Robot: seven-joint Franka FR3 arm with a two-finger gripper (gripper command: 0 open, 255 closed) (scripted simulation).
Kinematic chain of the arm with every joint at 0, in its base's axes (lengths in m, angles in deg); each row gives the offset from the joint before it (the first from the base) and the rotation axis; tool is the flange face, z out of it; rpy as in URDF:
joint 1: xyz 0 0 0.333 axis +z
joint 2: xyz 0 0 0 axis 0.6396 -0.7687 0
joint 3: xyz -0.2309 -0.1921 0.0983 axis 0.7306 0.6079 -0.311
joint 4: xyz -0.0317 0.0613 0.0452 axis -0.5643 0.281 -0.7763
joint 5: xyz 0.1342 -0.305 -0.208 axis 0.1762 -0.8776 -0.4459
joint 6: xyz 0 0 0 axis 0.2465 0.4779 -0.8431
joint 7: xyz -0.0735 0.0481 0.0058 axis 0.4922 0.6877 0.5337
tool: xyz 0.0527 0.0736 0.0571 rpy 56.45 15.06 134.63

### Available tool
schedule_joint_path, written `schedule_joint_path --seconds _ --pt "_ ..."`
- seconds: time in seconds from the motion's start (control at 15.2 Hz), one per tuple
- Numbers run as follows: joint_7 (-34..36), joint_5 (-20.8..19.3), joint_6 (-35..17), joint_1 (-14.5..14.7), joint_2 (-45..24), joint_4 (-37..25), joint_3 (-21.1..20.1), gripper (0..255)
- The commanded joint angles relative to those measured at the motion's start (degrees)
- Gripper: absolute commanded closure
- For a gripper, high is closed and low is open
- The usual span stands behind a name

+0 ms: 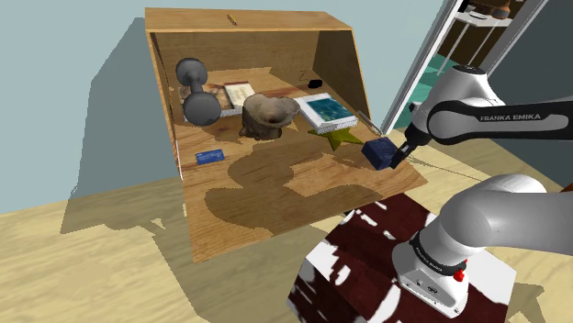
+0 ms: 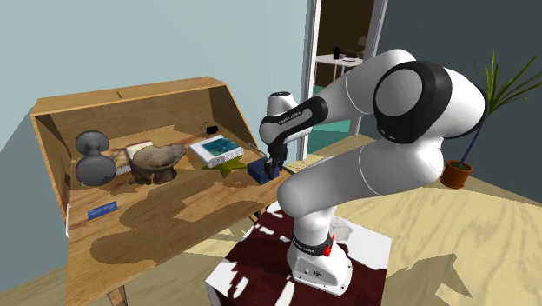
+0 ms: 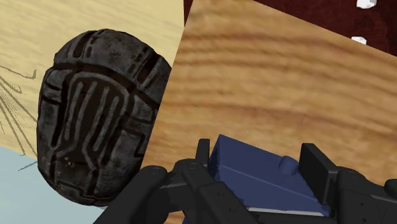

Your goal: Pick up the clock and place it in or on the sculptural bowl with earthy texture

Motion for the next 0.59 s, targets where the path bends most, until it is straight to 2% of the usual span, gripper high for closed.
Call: schedule_joint_path --seconds 0.0,0.26,0.53 --pt "0.0 0.0 0.0 0.0 0.0 0.0 0.0 255" --pt "0.0 0.0 0.0 0.0 0.0 0.0 0.0 255" --pt "-0.2 1.3 4.7 0.5 2.8 -1.9 -1.1 255"
